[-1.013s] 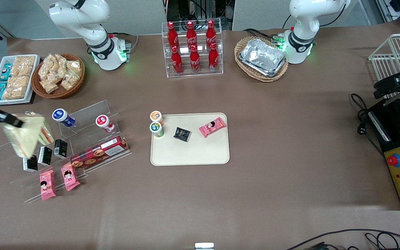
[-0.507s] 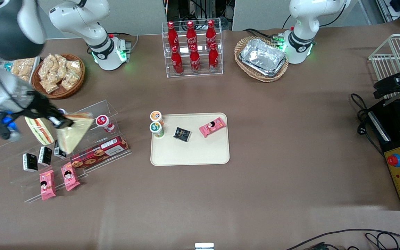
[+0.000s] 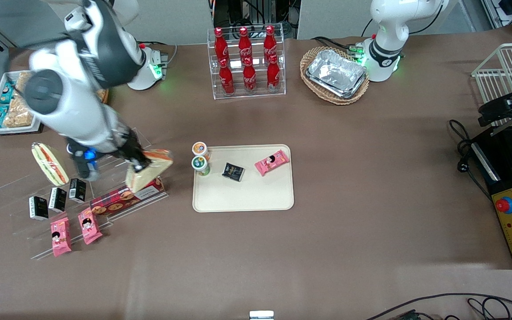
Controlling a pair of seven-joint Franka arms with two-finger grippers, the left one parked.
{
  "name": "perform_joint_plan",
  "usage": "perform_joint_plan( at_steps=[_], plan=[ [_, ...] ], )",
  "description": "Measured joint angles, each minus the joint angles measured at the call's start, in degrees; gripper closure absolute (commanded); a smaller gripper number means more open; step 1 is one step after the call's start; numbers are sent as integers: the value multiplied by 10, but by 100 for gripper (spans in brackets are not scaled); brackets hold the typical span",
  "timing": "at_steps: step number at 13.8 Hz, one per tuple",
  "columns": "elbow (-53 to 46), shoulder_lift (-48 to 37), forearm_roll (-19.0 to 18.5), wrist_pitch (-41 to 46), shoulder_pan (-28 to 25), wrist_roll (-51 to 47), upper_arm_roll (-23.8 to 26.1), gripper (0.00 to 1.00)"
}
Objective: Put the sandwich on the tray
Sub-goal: 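Lower the held sandwich onto the cream tray beside the small cups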
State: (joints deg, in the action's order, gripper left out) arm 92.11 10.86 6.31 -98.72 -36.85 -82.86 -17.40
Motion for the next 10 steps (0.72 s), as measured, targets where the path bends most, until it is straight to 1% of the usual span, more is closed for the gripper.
perform_joint_plan(
  at_steps=[3,5,7,10],
  plan=[
    [-11,56,-1,-26,-47,-99,0,72],
    [-39,106,-2,-50,-75,-173,0,72],
    [-68,156,-2,-74,-93,-234,0,71],
    [-86,217,-3,-131,-107,-308,0,71]
  ],
)
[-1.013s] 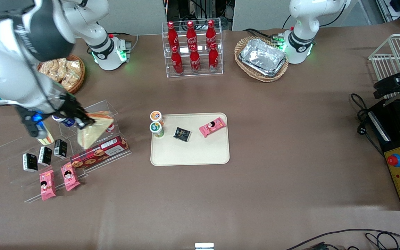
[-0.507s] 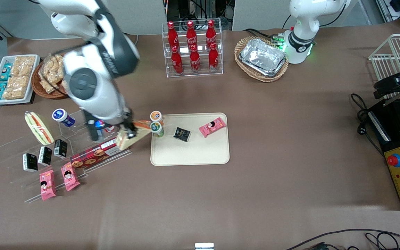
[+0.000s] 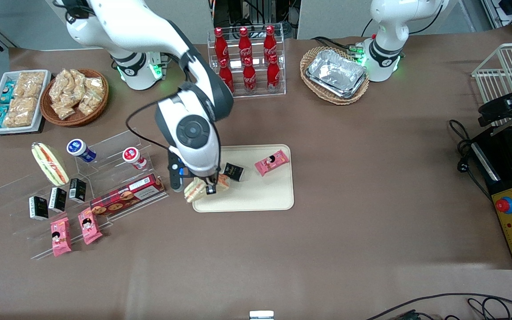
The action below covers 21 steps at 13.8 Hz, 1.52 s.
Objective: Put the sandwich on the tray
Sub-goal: 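Lower the held sandwich onto the cream tray beside the small cups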
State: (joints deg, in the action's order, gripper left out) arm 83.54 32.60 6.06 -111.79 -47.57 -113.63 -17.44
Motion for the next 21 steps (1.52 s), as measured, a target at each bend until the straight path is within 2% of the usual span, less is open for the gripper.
perform_joint_plan(
  at_steps=[4,7,8,9,11,15,16,17,18,21],
  plan=[
    [-15,60,0,-75,-10,-83,4,71],
    [-24,88,1,-91,-12,-135,31,70],
    [-26,93,3,-92,-12,-154,40,65],
    [-28,97,18,-92,-12,-166,46,62],
    [-28,98,77,-92,-7,-173,46,62],
    [-29,106,94,-98,7,-173,46,57],
    [-30,108,94,-110,8,-173,46,47],
    [-30,113,95,-123,8,-174,46,19],
    [-30,118,95,-134,9,-174,46,0],
    [-31,127,95,-154,9,-174,46,0]
  ],
)
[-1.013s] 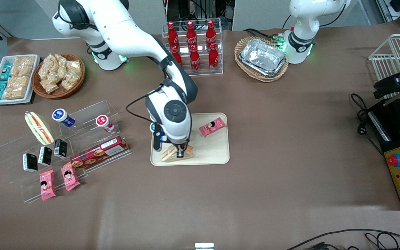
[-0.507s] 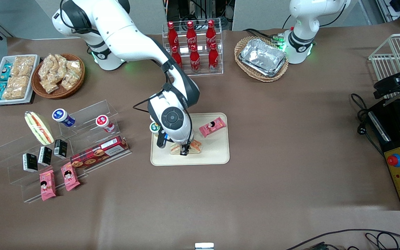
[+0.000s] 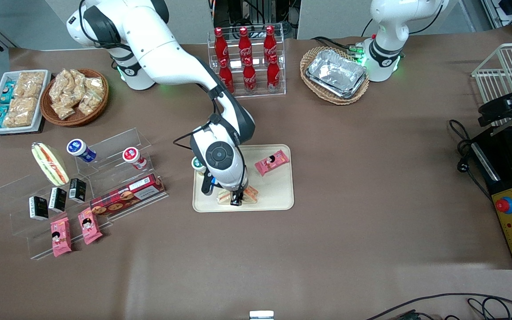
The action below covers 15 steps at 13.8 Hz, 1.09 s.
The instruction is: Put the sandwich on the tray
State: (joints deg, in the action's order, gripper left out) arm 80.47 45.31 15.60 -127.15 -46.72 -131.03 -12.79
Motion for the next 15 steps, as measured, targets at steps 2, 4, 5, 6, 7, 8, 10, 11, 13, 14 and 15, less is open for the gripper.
perform_joint_plan(
  at_steps=[2,4,5,6,7,8,10,11,13,14,15],
  plan=[
    [-8,-2,0,-1,0,0,-1,0],
    [-21,-13,0,1,0,0,-2,0],
    [-27,-27,-2,11,0,0,-5,0],
    [-31,-48,-18,26,0,4,-9,0],
    [-34,-74,-39,44,2,9,-13,0],
    [-35,-102,-51,62,7,19,-16,0],
    [-35,-148,-56,91,30,71,-17,0],
    [-34,-163,-57,99,40,103,-18,0],
    [-33,-182,-59,129,62,193,-18,0],
    [-32,-189,-61,153,74,255,-19,0],
    [-30,-197,-61,173,88,321,-19,0]
  ],
)
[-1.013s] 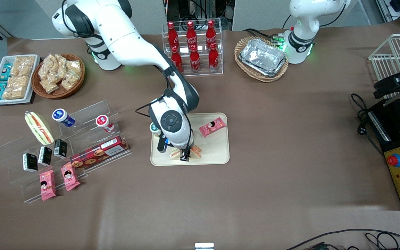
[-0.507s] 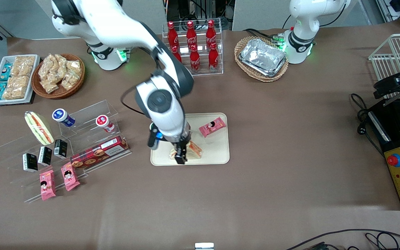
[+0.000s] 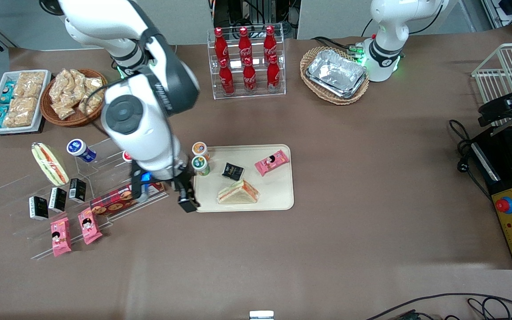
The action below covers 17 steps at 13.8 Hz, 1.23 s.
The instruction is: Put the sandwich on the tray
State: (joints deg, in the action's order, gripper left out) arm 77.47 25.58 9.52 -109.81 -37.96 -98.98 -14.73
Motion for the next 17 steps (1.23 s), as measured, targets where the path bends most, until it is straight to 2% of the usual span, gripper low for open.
perform_joint_plan(
  at_steps=[4,7,12,17],
  plan=[
    [11,-46,-1,61,85,247,4,0],
    [20,-85,-1,110,151,429,28,0],
    [51,-142,-49,180,228,706,42,0],
    [78,-180,-58,212,340,990,41,0]
  ],
)
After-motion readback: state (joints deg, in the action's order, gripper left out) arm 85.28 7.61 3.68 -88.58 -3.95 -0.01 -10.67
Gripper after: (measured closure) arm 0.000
